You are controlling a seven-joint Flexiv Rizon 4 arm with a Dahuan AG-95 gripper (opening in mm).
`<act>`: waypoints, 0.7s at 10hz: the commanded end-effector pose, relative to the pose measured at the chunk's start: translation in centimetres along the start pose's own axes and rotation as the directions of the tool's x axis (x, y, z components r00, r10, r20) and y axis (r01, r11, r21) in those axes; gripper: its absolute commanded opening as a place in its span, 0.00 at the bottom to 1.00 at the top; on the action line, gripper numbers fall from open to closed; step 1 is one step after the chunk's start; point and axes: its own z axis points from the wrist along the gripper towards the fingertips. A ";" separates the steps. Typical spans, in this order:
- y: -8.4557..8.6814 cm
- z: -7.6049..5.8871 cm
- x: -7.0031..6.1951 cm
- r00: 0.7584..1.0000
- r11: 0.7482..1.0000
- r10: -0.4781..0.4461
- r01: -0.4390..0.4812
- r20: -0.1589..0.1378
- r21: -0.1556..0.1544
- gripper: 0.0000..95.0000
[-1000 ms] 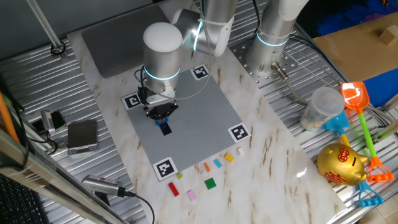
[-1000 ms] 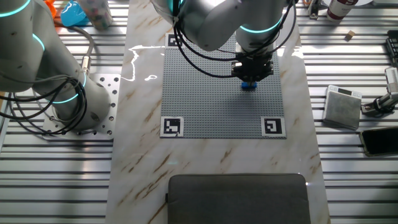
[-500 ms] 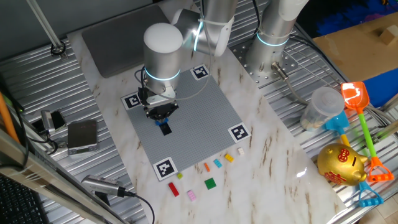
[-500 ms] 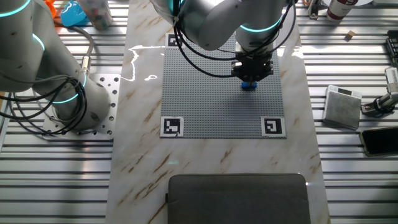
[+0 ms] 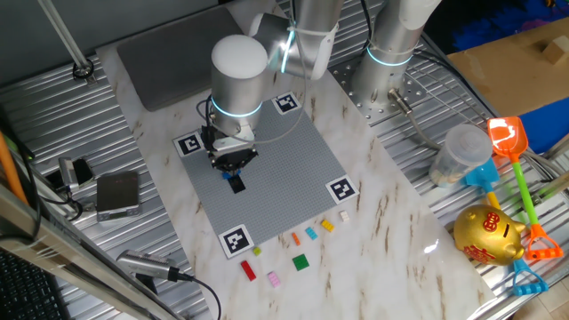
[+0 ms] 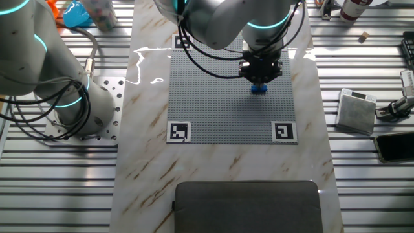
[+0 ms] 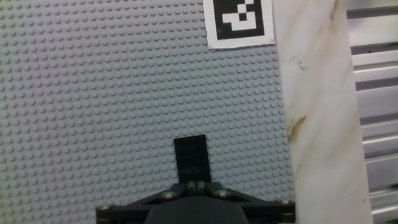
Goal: Build with small Lego blocks
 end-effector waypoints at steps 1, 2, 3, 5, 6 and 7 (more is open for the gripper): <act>0.4 -1.0 -0.2 0.998 0.998 0.060 -0.060 -0.003 -0.005 0.00; 0.4 -1.2 -0.3 0.995 0.995 0.095 -0.095 -0.004 -0.005 0.00; 0.4 -1.3 -0.3 0.990 0.990 0.138 -0.138 -0.005 -0.005 0.00; 0.4 -1.1 -0.6 0.981 0.981 0.192 -0.192 -0.022 -0.002 0.00; 0.4 -1.0 -0.8 0.978 0.978 0.209 -0.209 -0.022 -0.002 0.00; 0.5 -0.8 -1.2 0.967 0.967 0.255 -0.255 -0.017 -0.005 0.00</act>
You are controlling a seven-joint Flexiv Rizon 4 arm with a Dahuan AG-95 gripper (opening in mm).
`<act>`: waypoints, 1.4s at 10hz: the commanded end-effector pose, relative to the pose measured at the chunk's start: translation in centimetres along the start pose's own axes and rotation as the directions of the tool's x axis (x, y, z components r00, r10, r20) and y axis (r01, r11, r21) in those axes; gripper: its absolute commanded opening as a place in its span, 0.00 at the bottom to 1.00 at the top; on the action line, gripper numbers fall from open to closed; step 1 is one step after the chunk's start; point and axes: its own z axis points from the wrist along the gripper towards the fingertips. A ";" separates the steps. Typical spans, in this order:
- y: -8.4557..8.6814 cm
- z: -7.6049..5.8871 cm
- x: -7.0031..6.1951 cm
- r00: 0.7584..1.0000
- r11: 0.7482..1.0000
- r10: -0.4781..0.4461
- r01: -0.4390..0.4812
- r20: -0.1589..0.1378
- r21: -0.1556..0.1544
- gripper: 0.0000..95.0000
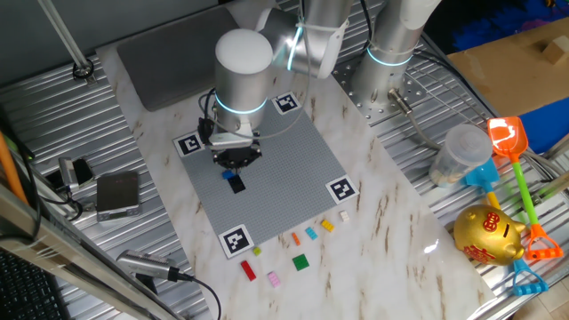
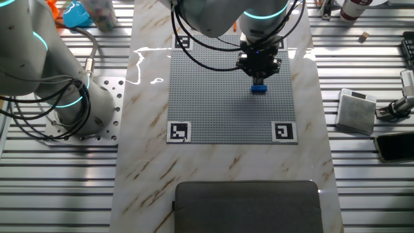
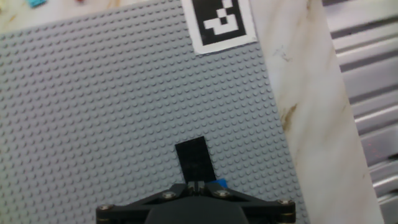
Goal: Build with small Lego blocks
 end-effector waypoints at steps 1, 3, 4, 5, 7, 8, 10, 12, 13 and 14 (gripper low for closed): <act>0.3 0.4 -0.8 0.998 0.998 0.063 -0.063 -0.004 0.000 0.00; 0.5 0.5 -1.0 0.995 0.996 0.095 -0.094 -0.007 0.001 0.00; 0.5 0.5 -1.0 0.995 0.995 0.104 -0.104 -0.006 0.000 0.00; 0.5 0.5 -1.0 0.994 0.994 0.107 -0.107 -0.027 0.010 0.00; 0.5 0.5 -1.0 0.994 0.995 0.104 -0.104 -0.030 0.012 0.00; 0.5 0.5 -1.0 0.994 0.994 0.106 -0.106 -0.023 0.008 0.00; 0.5 0.5 -1.0 0.992 0.992 0.124 -0.124 -0.033 0.006 0.00; 0.5 0.5 -1.0 0.990 0.990 0.139 -0.139 -0.022 -0.018 0.00; 0.5 0.5 -1.0 0.987 0.987 0.156 -0.157 -0.022 -0.024 0.00; 0.5 0.5 -1.0 0.985 0.985 0.172 -0.173 -0.030 -0.029 0.00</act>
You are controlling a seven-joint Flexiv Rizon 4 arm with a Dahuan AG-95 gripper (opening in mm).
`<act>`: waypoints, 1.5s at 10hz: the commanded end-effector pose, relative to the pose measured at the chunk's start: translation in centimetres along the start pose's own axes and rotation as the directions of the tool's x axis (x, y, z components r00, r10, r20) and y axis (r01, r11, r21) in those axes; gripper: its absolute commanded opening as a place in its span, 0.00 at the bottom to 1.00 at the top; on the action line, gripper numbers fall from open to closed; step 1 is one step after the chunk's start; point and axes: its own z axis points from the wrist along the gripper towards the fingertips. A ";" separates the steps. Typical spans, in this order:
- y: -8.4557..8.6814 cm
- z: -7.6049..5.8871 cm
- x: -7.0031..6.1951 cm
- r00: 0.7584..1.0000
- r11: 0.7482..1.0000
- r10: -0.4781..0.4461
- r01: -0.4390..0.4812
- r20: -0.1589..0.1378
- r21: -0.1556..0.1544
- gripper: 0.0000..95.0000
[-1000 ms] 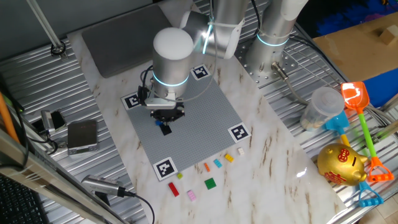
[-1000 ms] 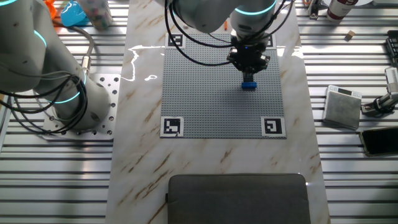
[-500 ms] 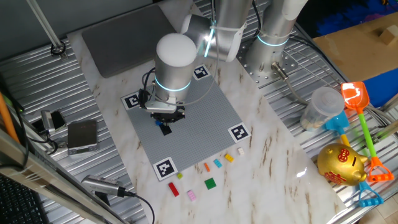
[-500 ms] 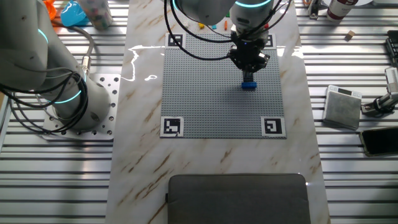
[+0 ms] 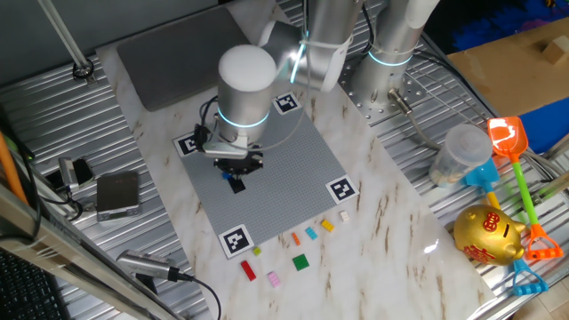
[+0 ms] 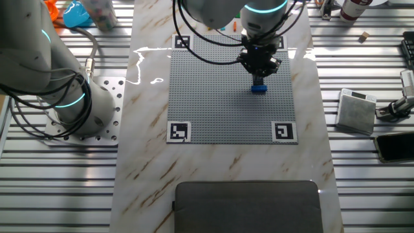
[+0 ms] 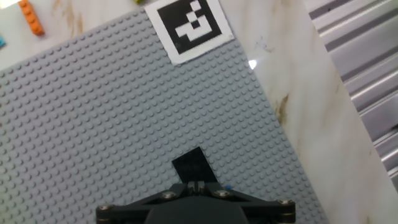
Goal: Build with small Lego blocks
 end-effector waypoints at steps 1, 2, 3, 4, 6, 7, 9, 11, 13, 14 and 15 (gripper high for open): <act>0.0 -0.1 -0.1 0.999 0.999 0.030 -0.030 -0.025 -0.015 0.00; 0.0 -0.1 -0.1 0.999 0.999 0.034 -0.035 -0.031 -0.023 0.00; 0.0 -0.1 -0.1 0.997 0.996 0.062 -0.065 -0.048 -0.061 0.00; 0.0 -0.1 -0.1 0.995 0.993 0.074 -0.079 -0.060 -0.087 0.00; 0.4 -0.6 -1.3 0.991 0.985 0.107 -0.116 -0.076 -0.128 0.00; 0.7 -0.9 -2.3 0.990 0.983 0.118 -0.128 -0.079 -0.130 0.00; 2.1 -1.5 -5.8 0.982 0.972 0.178 -0.186 -0.067 -0.141 0.00; 3.2 -1.1 -8.5 0.972 0.959 0.231 -0.236 -0.053 -0.155 0.00; 4.8 -0.8 -11.2 0.959 0.946 0.280 -0.285 -0.053 -0.155 0.00; 5.2 -0.8 -11.7 0.957 0.945 0.284 -0.289 -0.058 -0.150 0.00; 5.6 -0.8 -12.3 0.955 0.944 0.289 -0.295 -0.062 -0.148 0.00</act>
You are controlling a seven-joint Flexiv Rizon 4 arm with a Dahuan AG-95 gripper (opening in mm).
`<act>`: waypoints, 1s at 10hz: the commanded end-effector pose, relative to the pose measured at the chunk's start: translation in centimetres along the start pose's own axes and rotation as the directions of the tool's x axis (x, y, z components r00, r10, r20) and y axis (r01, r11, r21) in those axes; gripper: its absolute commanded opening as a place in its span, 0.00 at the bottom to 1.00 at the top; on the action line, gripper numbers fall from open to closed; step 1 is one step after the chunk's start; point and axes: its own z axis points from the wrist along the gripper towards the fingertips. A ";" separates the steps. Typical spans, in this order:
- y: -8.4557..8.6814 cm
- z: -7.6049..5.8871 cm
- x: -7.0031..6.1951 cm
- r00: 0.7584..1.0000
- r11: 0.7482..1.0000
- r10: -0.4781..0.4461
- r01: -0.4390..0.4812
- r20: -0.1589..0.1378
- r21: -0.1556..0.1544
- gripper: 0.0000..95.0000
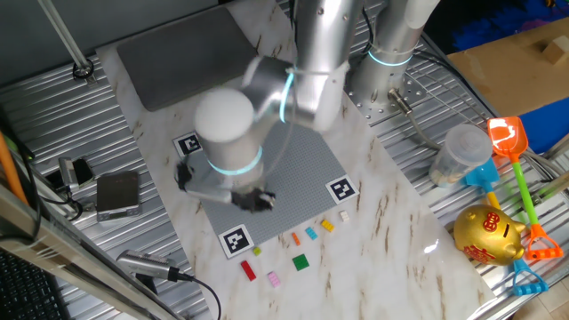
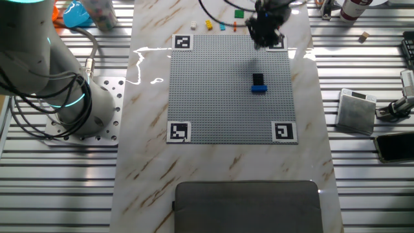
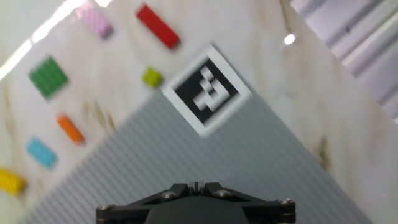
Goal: Build with small Lego blocks
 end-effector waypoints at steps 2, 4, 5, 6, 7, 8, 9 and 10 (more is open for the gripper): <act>0.9 0.1 -0.7 1.000 1.000 -0.012 0.012 -0.012 0.010 0.00; 0.9 0.2 -0.6 0.999 1.000 -0.022 0.023 -0.023 0.021 0.00; 0.9 0.2 -0.6 0.999 0.999 -0.022 0.023 -0.034 0.031 0.00; 0.9 0.2 -0.6 0.998 0.998 -0.046 0.047 -0.042 0.036 0.00; 0.9 0.2 -0.6 0.996 0.996 -0.087 0.088 -0.037 0.030 0.00; 0.9 0.2 -0.6 0.991 0.991 -0.129 0.130 -0.034 0.030 0.00; 0.9 0.2 -0.6 0.985 0.985 -0.170 0.171 -0.026 0.024 0.00; 0.9 0.2 -0.6 0.983 0.983 -0.184 0.184 -0.025 0.023 0.00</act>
